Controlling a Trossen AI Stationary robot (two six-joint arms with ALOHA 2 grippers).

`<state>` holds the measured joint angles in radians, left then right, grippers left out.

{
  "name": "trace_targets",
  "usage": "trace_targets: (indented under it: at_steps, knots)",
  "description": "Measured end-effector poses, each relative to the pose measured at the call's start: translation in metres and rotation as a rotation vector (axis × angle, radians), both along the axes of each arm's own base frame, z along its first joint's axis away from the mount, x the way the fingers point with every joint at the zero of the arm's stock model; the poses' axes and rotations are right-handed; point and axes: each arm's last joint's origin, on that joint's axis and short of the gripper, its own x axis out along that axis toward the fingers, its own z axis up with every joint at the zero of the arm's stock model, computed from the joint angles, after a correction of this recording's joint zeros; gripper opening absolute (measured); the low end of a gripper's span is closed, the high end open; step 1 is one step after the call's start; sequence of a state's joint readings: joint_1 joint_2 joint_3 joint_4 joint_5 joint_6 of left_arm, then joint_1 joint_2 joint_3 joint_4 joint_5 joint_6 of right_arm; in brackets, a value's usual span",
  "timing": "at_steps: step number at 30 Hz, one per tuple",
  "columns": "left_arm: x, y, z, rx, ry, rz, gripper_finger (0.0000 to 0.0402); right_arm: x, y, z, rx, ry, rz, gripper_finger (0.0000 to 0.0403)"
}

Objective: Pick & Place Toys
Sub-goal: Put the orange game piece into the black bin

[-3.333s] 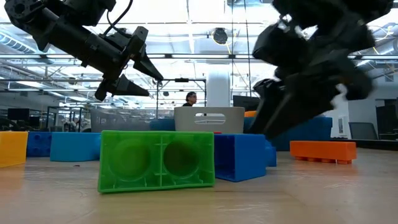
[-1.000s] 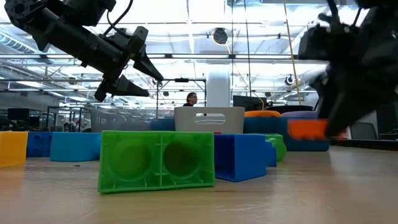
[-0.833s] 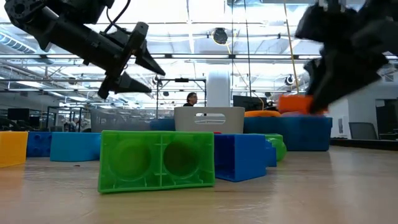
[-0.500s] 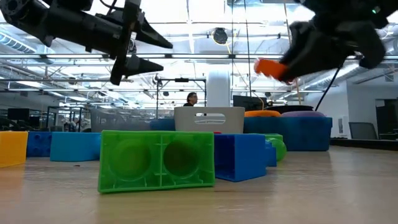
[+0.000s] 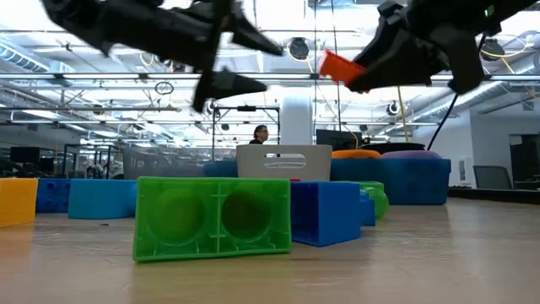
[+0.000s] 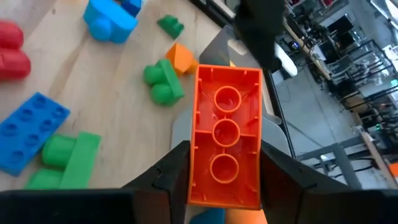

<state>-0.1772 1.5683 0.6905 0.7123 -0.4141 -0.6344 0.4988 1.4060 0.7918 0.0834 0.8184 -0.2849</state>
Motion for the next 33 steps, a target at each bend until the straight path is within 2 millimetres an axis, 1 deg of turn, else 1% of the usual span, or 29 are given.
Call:
trace_targets:
  at_steps: [5, 9, 12, 16, 20, 24, 26, 28, 33]
  knots:
    - [0.039, -0.010, 0.003, 0.034, -0.003, -0.114, 0.0280, 0.003, 0.002, -0.008, -0.060, 0.026, 0.001, 0.0138]
    - [0.062, -0.017, 0.006, 0.051, -0.019, -0.206, 0.0280, 0.005, 0.002, -0.011, -0.074, 0.034, -0.008, 0.0138]
    - [0.073, -0.019, 0.004, 0.053, 0.005, -0.223, 0.0280, 0.005, 0.002, -0.010, -0.078, 0.026, -0.018, 0.0138]
    - [0.078, -0.019, 0.003, 0.056, 0.043, -0.221, 0.0280, 0.005, 0.005, -0.007, -0.099, -0.008, -0.039, 0.0138]
    - [0.078, -0.017, 0.002, 0.052, 0.061, -0.212, 0.0280, 0.004, 0.008, -0.003, -0.136, -0.045, -0.062, 0.0138]
    - [0.078, -0.016, 0.002, 0.051, 0.061, -0.205, 0.0275, 0.005, 0.010, -0.001, -0.132, -0.064, -0.050, 0.0138]
    - [0.078, -0.016, 0.002, 0.048, 0.058, -0.204, 0.0257, 0.004, 0.010, -0.001, -0.132, -0.061, -0.049, 0.0139]
    - [0.079, -0.015, 0.002, 0.043, 0.056, -0.201, 0.0227, 0.004, 0.010, -0.001, -0.133, -0.059, -0.049, 0.0139]
    - [0.079, -0.015, 0.002, 0.037, 0.054, -0.199, 0.0121, 0.004, 0.010, -0.002, -0.127, -0.061, -0.055, 0.0146]
